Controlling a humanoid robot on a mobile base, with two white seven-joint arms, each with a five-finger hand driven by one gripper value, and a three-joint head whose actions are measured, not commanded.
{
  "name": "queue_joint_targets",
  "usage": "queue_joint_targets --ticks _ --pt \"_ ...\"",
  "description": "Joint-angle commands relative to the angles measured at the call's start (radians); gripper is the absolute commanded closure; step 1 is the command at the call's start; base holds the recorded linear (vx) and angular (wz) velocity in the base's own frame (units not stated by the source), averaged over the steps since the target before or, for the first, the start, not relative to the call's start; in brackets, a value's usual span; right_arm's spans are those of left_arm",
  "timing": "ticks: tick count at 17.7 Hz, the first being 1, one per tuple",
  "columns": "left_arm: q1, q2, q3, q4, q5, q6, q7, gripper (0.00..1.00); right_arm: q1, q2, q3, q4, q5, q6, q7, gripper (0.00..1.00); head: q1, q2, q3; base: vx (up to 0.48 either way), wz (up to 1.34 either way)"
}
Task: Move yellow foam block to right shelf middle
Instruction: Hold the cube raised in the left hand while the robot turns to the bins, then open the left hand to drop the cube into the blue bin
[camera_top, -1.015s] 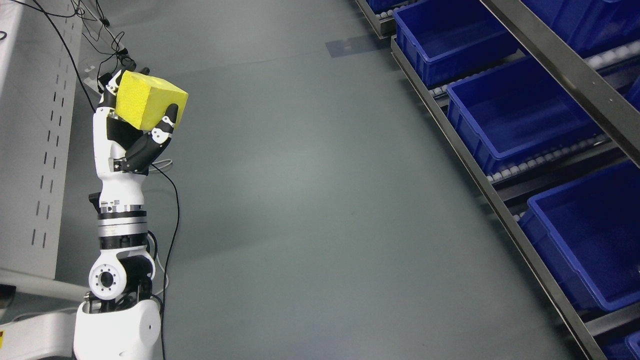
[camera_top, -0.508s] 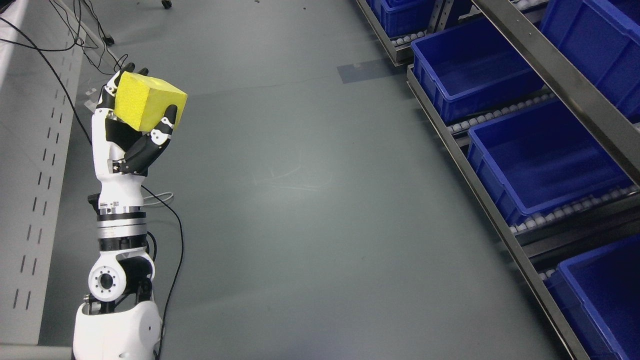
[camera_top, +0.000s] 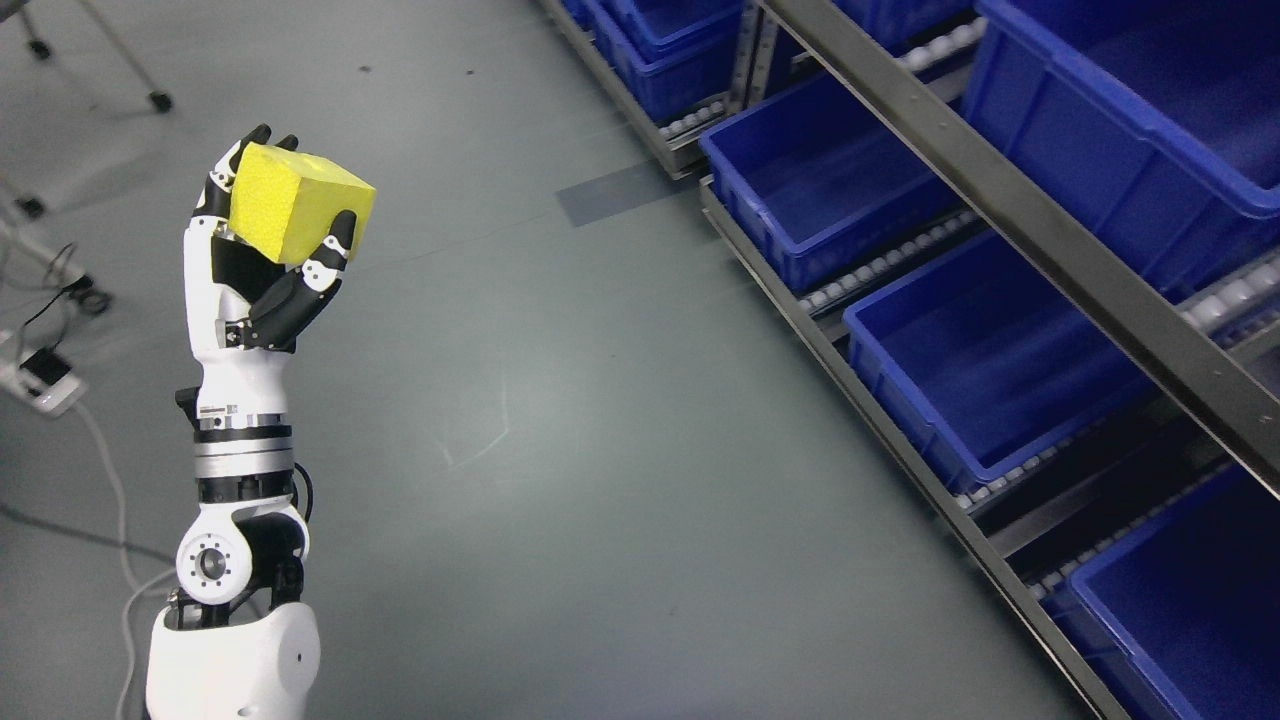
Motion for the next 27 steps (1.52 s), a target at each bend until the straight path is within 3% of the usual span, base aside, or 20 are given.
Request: queue_joint_targets --ticks 1,16,21,24,27 --pt "0.0 0.017 0.001 0.0 0.0 0.0 -0.002 0.48 -0.003 -0.017 0.0 -0.017 0.0 0.0 0.0 0.0 0.0 0.0 0.0 0.366 -0.81" --pt "-0.033 0.017 -0.001 0.0 0.0 0.005 -0.002 0.48 -0.001 -0.017 0.0 -0.017 -0.002 0.0 0.0 0.0 0.0 0.0 0.0 0.284 -0.9" --pt "-0.183 0.017 -0.05 0.0 0.0 0.018 -0.013 0.48 -0.003 -0.017 0.0 -0.017 0.0 0.0 0.0 0.0 0.0 0.0 0.0 0.104 -0.15" --pt "-0.32 0.017 -0.148 0.0 0.0 0.173 -0.009 0.48 -0.003 -0.017 0.0 -0.017 0.0 0.0 0.0 0.0 0.0 0.0 0.0 0.03 0.03" --pt "-0.412 0.017 -0.202 0.01 -0.003 0.458 0.024 0.48 -0.003 -0.017 0.0 -0.017 -0.002 0.0 0.0 0.0 0.0 0.0 0.0 -0.002 0.0"
